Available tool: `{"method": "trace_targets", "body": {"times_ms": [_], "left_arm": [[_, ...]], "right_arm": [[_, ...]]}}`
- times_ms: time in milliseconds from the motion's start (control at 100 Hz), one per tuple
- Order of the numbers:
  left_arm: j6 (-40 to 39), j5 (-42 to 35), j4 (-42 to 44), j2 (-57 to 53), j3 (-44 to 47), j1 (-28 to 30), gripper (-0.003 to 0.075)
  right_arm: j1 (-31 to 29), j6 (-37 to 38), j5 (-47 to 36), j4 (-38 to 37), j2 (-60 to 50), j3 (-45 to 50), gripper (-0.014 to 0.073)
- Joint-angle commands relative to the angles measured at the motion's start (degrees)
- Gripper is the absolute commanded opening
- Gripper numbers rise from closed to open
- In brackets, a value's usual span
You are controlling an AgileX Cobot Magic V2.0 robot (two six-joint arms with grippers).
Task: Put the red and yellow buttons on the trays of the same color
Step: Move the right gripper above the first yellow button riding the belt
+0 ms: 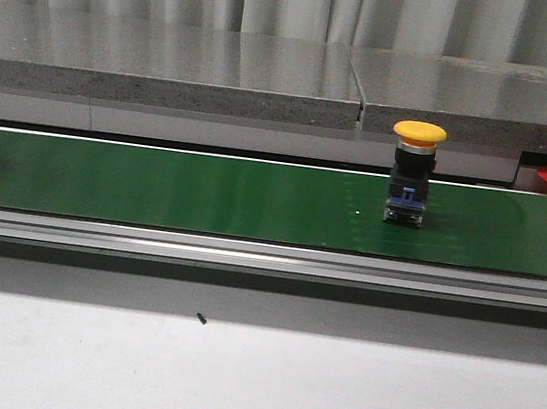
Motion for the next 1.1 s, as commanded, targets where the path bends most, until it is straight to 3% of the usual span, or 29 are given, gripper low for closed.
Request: {"method": "trace_targets", "body": {"times_ms": [0,210,300,420,540,610,790,1090], "left_arm": [[-0.2,-3.8,-1.7,0.1,-1.2,-0.4,-0.002],[-0.2,-3.6,-1.7,0.1,-1.2,-0.4,-0.002],[-0.2,-3.6,-1.7,0.1,-1.2,-0.4,-0.002],[-0.2,-3.6,-1.7,0.1,-1.2,-0.4,-0.002],[-0.2,-3.6,-1.7,0.1,-1.2,-0.4,-0.002],[-0.2,-3.6,-1.7,0.1,-1.2,-0.4,-0.002],[-0.2,-3.6,-1.7,0.1,-1.2,-0.4,-0.002],[-0.2,-3.6,-1.7,0.1,-1.2,-0.4,-0.002]], "right_arm": [[-0.5,-0.2,-3.7,-0.4,0.1,-1.5,-0.0068],[-0.3,-0.2,-6.2,3.8,0.4,-1.5,-0.0061],[-0.3,-0.2,-6.2,6.2,0.4,-1.5,0.0002],[-0.3,-0.2,-6.2,6.5,0.4,-1.5,0.0234],[-0.3,-0.2,-6.5,6.5,0.4,-1.5,0.0559],[-0.3,-0.2,-7.4,6.5,0.4,-1.5,0.0659],[-0.3,-0.5,-6.8,6.4,3.6,-2.0,0.0632],[-0.1,-1.2,-2.4,6.4,22.6,-12.7,0.0632]]}}
